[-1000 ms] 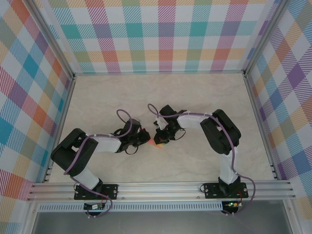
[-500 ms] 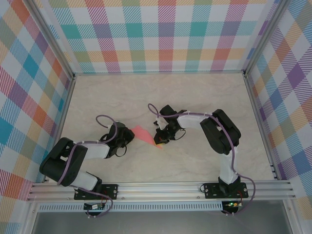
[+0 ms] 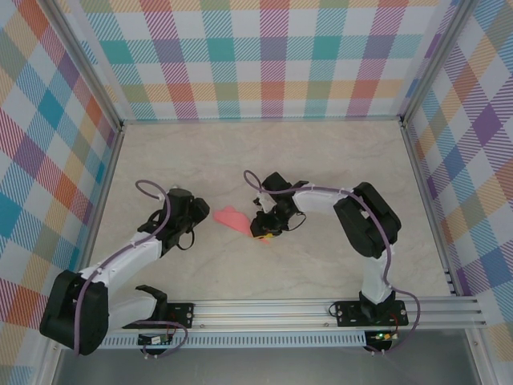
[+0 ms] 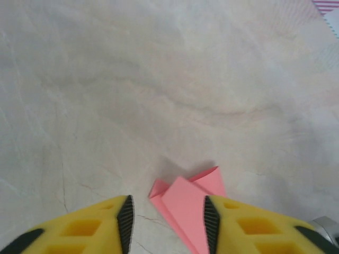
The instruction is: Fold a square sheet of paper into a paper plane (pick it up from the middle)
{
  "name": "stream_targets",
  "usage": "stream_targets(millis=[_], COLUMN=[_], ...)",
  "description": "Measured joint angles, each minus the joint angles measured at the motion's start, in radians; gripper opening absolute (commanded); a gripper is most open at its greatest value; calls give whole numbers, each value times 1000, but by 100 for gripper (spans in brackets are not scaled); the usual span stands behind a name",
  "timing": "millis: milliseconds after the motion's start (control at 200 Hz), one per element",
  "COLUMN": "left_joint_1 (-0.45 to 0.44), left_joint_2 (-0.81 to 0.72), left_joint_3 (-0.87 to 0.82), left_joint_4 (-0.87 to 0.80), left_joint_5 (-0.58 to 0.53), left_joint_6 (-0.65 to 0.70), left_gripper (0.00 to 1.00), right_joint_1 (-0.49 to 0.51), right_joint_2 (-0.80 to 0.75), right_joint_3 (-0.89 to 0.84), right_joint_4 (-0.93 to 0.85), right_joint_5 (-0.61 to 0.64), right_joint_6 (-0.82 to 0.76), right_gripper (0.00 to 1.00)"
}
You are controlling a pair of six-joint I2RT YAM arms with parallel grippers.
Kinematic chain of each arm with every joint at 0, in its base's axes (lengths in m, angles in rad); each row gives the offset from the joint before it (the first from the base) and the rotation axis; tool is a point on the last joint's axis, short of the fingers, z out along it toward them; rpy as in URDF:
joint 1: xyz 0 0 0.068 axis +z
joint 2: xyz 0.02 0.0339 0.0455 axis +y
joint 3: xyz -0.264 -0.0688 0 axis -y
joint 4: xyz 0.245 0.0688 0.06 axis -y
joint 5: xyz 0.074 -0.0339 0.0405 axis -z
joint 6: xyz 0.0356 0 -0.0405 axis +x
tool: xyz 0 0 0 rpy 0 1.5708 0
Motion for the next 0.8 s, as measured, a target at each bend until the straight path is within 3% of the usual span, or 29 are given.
stream_targets(millis=[150, 270, 390, 660, 800], left_joint_1=[-19, -73, -134, -289, -323], left_joint_2=[35, 145, 274, 487, 546], left_joint_3=[142, 266, 372, 549, 602], left_joint_4=[-195, -325, -425, -568, -585], left_joint_5=[-5, -19, -42, -95, -84], left_joint_6=[0, 5, -9, -134, -199], left_gripper=[68, 72, 77, 78, 72], right_joint_1=[-17, -48, -87, -167, -190], right_joint_2=[-108, -206, -273, -296, -296], right_joint_3=[-1, -26, -65, -147, -158], right_joint_4=[-16, -9, -6, -9, -6], right_joint_5=[79, 161, 236, 332, 343], right_joint_6=[22, 37, 30, 26, 26], right_gripper=[69, 84, 93, 97, 97])
